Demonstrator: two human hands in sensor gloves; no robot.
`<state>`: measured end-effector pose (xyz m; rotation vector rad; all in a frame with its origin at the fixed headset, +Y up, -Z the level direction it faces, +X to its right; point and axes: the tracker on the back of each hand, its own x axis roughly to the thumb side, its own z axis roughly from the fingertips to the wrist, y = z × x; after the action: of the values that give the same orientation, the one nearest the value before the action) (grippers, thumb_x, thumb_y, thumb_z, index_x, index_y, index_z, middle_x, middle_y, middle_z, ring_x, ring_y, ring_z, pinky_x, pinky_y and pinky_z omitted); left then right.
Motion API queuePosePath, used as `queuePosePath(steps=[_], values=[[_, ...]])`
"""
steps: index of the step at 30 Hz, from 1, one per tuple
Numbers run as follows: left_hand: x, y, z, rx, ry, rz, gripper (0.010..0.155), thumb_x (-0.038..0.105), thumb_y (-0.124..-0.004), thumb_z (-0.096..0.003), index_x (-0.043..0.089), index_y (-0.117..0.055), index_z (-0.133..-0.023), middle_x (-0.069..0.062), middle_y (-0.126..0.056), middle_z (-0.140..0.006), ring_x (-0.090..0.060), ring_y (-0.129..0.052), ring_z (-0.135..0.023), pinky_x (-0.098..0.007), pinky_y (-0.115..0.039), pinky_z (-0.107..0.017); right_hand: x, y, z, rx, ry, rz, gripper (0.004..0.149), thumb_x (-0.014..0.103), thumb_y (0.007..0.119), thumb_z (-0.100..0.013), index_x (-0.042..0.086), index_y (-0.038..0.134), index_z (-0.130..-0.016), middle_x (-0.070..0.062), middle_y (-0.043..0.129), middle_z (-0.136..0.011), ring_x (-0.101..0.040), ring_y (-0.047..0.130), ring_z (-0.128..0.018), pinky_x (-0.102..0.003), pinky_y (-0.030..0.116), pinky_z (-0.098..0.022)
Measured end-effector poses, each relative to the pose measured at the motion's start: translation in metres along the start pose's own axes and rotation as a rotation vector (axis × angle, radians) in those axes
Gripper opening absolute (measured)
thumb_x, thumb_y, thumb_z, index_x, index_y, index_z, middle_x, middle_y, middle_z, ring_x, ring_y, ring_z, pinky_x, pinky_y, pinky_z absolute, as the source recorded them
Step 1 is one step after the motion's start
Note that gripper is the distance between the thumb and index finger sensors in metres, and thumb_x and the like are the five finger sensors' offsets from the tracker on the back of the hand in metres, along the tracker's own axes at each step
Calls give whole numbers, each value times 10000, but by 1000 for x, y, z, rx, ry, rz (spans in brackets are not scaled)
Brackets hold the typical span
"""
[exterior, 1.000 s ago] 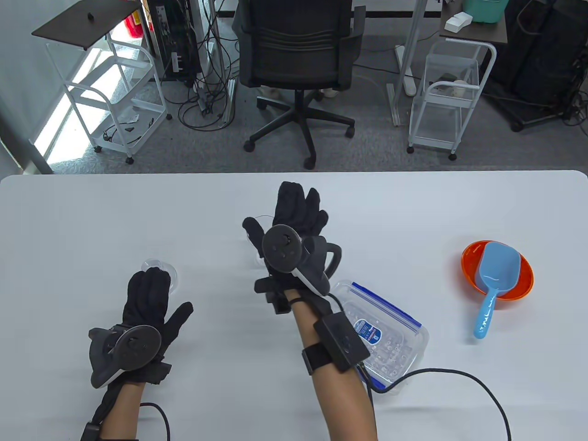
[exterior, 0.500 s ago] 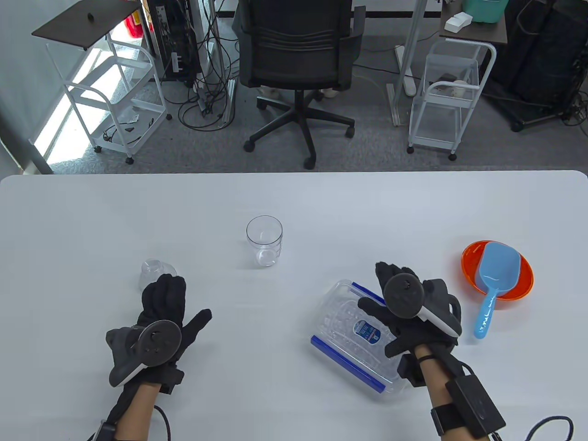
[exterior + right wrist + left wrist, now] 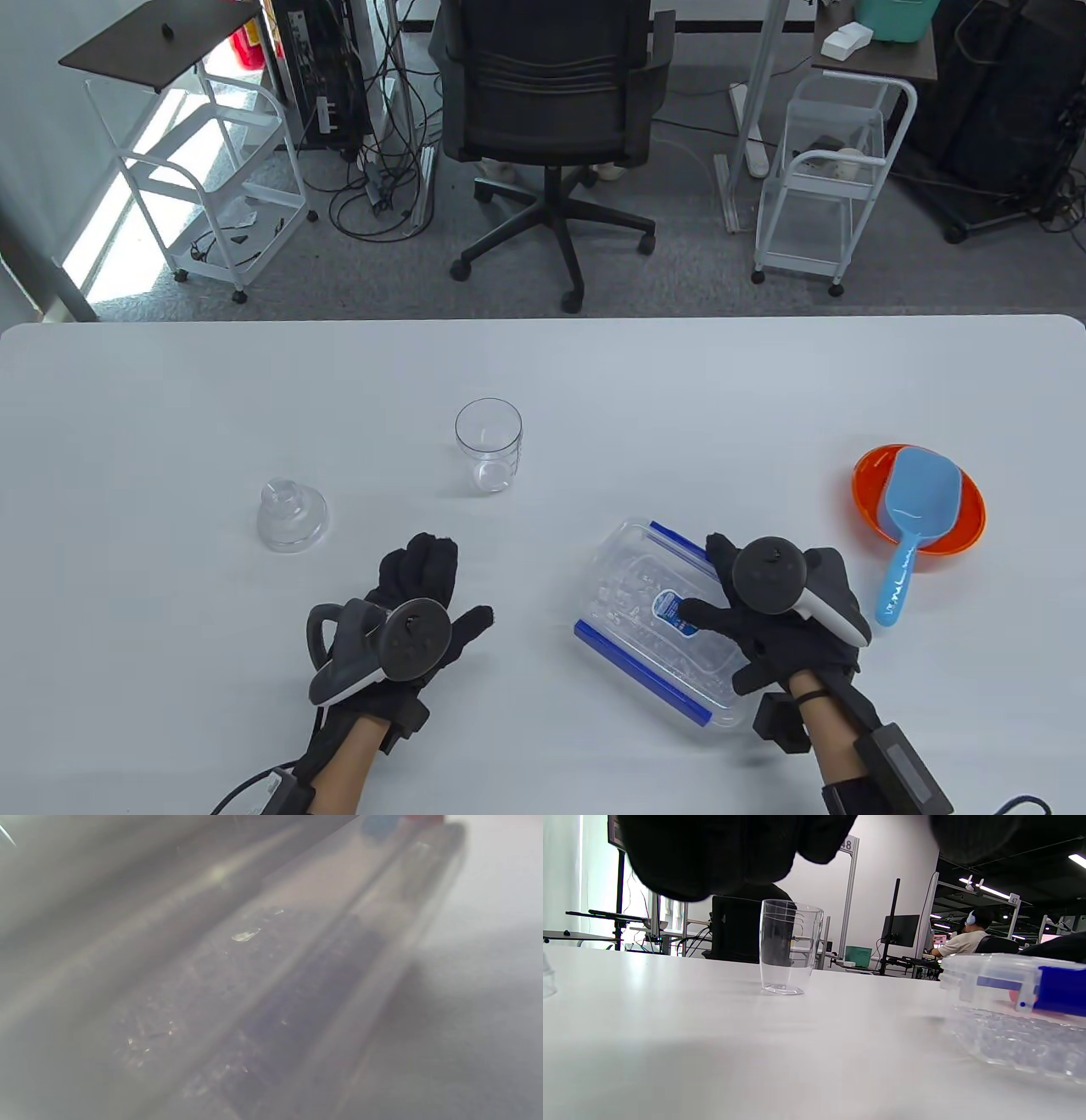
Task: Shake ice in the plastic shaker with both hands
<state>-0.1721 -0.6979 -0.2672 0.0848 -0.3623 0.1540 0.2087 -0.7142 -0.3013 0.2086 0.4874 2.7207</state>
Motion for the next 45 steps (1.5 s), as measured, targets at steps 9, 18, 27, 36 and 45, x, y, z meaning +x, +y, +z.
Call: queuePosePath(steps=[9,18,27,36,45], values=[[-21,4,10,89,36,-110,774,586,-597,-591,41,-463,-1124,-305,-586,-1154,-561,-710,-966,-547,-715,-644,0,2,1,-40,18,-19,880,568,643,-519,67,259,-1131,-236,507,-1110,-509,647,-914,-658,613,-598],[-23,-3,6,18,12,-165,735,578,-594,-593,69,-502,-1116,-274,-617,-1153,-544,-715,-976,-543,-707,-661,15,1,6,-46,9,66,900,579,673,-485,-42,402,-1077,-272,720,-934,-476,868,-690,-545,804,-458],[-31,-5,7,8,40,-155,722,571,-595,-594,72,-521,-1110,-271,-633,-1146,-542,-724,-970,-543,-705,-661,36,9,16,10,-49,123,882,575,685,-474,-152,568,-959,-249,892,-720,-358,1037,-436,-386,936,-247],[-24,-4,7,20,-17,-186,690,565,-592,-594,107,-538,-1107,-237,-647,-1151,-513,-732,-982,-528,-704,-674,48,17,19,66,-103,31,789,495,720,-489,-196,665,-866,-219,977,-590,-284,1096,-303,-307,975,-147],[-21,-8,5,-16,-27,-142,690,565,-590,-596,106,-538,-1109,-237,-648,-1151,-514,-733,-982,-528,-702,-675,51,29,19,179,-88,-127,892,468,725,-517,-291,492,-921,-223,988,-547,-254,1112,-257,-264,994,-103]])
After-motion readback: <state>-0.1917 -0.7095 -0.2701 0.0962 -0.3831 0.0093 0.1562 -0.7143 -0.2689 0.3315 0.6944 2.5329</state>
